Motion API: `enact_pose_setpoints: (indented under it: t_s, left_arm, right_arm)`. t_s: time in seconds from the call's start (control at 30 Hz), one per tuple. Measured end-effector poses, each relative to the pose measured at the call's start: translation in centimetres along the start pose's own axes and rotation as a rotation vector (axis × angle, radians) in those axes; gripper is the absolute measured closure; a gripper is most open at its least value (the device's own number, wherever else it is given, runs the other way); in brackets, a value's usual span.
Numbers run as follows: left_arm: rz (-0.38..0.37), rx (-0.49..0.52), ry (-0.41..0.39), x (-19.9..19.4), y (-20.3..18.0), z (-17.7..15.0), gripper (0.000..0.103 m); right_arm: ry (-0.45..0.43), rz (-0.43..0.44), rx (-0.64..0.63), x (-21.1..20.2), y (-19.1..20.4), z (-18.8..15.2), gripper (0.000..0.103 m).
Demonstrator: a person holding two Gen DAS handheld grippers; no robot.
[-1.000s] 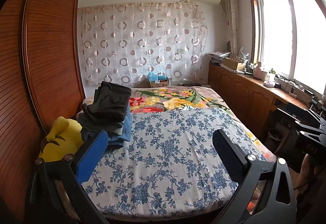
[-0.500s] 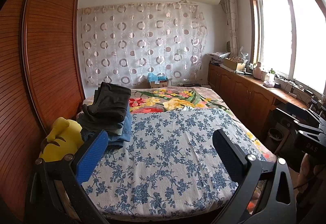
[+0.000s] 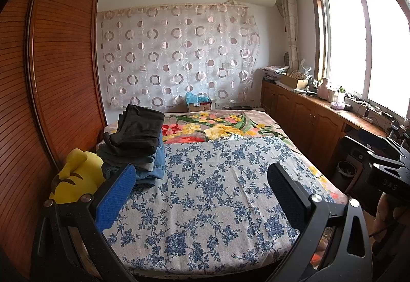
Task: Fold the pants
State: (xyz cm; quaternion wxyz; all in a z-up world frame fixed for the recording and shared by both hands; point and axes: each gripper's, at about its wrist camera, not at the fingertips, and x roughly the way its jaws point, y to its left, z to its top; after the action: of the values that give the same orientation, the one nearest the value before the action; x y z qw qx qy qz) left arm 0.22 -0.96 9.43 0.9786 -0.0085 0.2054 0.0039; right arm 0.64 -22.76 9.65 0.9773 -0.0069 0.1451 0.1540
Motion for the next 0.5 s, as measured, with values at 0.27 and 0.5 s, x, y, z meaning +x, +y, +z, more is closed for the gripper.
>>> enact_pose_setpoints:
  t_s: [0.27,0.5]
  left_arm:
    - [0.000,0.000,-0.001,-0.02,-0.06,-0.05,0.001]
    - [0.000,0.001,-0.003,0.06,-0.11,-0.12,0.001]
  right_arm:
    - [-0.001,-0.001,0.001,-0.04,0.03,0.00,0.022]
    - [-0.003,-0.002,-0.001,-0.14,0.00,-0.02,0.022]
